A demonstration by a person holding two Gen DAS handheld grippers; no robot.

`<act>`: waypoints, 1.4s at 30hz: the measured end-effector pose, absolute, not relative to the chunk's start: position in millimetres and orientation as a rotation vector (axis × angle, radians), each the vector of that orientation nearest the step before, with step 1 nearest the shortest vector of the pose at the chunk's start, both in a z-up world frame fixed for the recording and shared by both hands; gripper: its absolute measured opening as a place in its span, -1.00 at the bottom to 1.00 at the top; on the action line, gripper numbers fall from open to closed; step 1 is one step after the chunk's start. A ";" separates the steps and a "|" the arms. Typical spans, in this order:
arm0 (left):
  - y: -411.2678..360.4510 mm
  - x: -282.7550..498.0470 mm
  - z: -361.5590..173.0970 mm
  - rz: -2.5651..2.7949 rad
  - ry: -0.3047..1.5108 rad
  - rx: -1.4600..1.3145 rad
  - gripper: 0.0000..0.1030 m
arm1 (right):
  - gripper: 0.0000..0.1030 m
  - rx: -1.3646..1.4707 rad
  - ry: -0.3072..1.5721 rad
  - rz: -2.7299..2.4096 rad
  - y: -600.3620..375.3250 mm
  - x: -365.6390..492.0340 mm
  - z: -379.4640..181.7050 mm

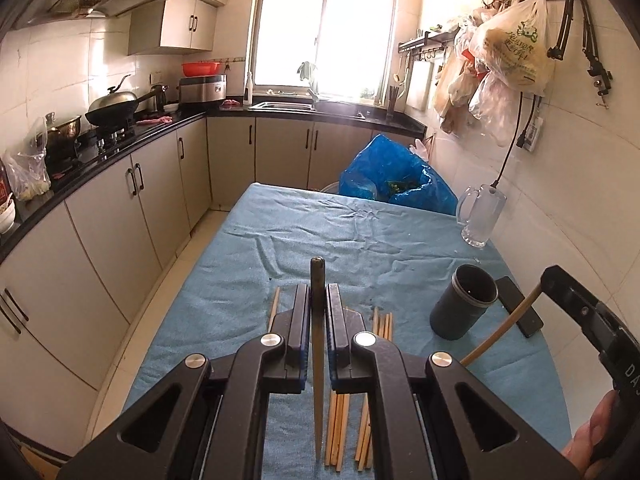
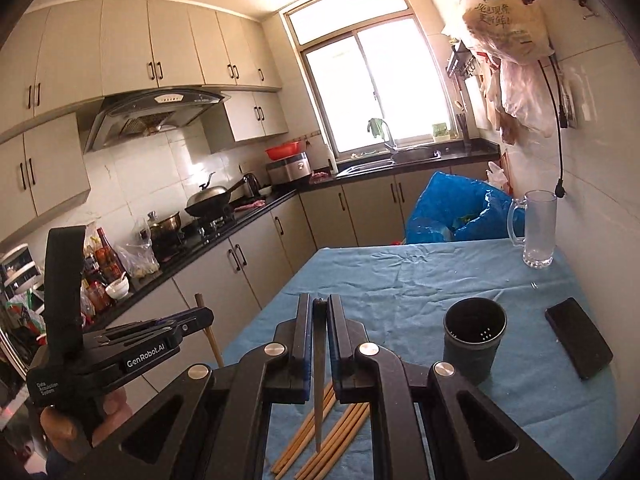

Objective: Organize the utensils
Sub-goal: 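Lift and carry the left tool's chopstick over the black cup while the right tool carries its own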

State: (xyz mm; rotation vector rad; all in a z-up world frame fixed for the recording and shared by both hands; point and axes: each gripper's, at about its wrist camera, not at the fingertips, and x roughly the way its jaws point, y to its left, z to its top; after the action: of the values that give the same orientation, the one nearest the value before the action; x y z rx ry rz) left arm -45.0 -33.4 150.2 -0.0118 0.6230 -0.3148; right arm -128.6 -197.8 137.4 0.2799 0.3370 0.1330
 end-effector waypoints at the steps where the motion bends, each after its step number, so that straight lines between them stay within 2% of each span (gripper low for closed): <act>1: -34.1 -45.2 151.0 -0.316 0.623 -0.013 -0.87 | -0.84 0.281 0.332 0.130 -199.1 -129.8 138.1; 19: -60.1 -39.5 182.3 -0.418 0.600 -0.013 -0.87 | -0.84 0.355 0.266 0.046 -251.7 -151.8 163.4; 35: -144.9 -18.2 250.8 -0.624 0.555 -0.011 -0.87 | -0.84 0.388 0.142 -0.084 -326.1 -169.9 221.0; 42: -187.3 9.8 268.6 -0.666 0.559 -0.049 -0.87 | -0.84 0.362 0.122 -0.177 -354.4 -146.1 240.3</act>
State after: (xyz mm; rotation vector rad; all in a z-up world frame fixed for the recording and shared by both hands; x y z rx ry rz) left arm 9.8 -187.3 268.6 -0.0495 0.5590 -0.6661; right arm -146.1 -354.4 240.3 0.3624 0.1222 -0.1768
